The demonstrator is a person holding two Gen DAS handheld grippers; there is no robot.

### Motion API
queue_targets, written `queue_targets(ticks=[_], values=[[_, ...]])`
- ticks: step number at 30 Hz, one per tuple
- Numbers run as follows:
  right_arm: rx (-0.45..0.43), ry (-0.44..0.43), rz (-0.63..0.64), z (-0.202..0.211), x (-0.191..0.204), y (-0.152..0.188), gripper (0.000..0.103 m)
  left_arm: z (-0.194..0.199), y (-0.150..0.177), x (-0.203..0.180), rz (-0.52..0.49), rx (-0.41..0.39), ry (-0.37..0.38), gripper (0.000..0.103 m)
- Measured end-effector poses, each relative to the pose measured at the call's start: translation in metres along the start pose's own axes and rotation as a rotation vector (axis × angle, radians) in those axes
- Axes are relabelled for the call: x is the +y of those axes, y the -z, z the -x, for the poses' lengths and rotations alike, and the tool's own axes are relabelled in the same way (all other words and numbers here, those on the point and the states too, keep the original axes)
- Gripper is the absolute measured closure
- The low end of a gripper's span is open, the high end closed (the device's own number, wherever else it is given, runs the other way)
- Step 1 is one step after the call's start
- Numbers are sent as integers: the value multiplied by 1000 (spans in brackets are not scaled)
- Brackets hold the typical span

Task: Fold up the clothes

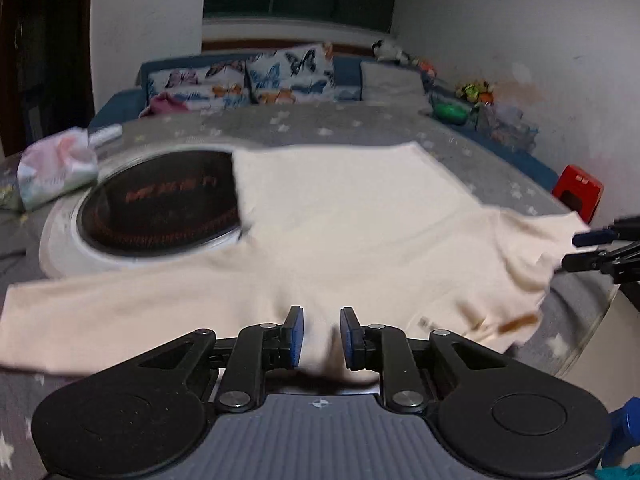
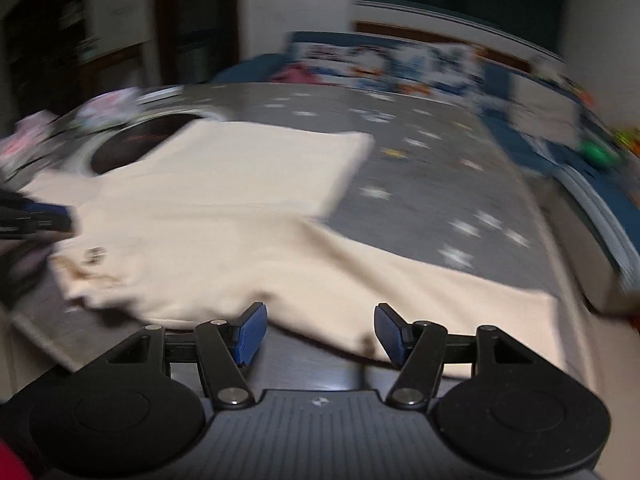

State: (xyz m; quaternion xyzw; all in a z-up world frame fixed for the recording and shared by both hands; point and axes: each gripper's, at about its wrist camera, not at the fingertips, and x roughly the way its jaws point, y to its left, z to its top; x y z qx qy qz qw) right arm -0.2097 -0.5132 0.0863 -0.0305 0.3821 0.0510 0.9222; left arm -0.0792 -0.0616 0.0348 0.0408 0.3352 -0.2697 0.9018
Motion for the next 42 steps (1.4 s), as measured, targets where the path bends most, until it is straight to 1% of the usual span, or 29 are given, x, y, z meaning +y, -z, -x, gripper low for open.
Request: queue_targets(ticks=[4, 7, 8, 12, 14, 18, 20, 22, 25, 27, 31, 32, 35, 39, 40, 42], values=[[1, 131, -165, -3, -49, 11, 49, -12, -17, -26, -31, -17, 64, 81], [-11, 211, -268, -3, -78, 18, 49, -22, -24, -55, -78, -17, 129, 81], [-14, 226, -281, -2, -84, 20, 50, -25, -25, -65, -94, -17, 153, 81], [-19, 264, -309, -8, -110, 23, 51, -39, -28, -103, -171, -10, 235, 81], [-22, 255, -312, -15, -121, 21, 51, -46, -27, -116, -190, 3, 256, 81], [-19, 238, -310, -28, -134, 17, 57, -59, -24, -138, -221, 31, 297, 81], [-25, 227, -305, -32, -138, 15, 64, -63, -22, -146, -235, 35, 323, 81], [-30, 229, -289, -35, -139, 10, 84, -66, -19, -150, -241, 47, 340, 80], [-38, 251, -248, -36, -136, -4, 94, -71, -15, -156, -248, 64, 364, 80], [-44, 266, -221, -37, -134, -12, 94, -72, -12, -158, -251, 69, 377, 80], [-68, 301, -143, -43, -127, -34, 95, -73, -7, -164, -263, 73, 398, 72], [-64, 308, -125, -48, -125, -38, 95, -72, -6, -166, -266, 72, 401, 71], [-16, 335, -75, -69, -121, -42, 93, -70, -5, -169, -269, 70, 410, 71], [-7, 353, -95, -73, -124, -35, 88, -58, -11, -162, -253, 32, 408, 70], [-23, 342, -120, -67, -125, -33, 85, -56, -14, -158, -246, 18, 401, 67], [-46, 326, -162, -55, -128, -30, 81, -53, -21, -149, -229, -9, 376, 66]])
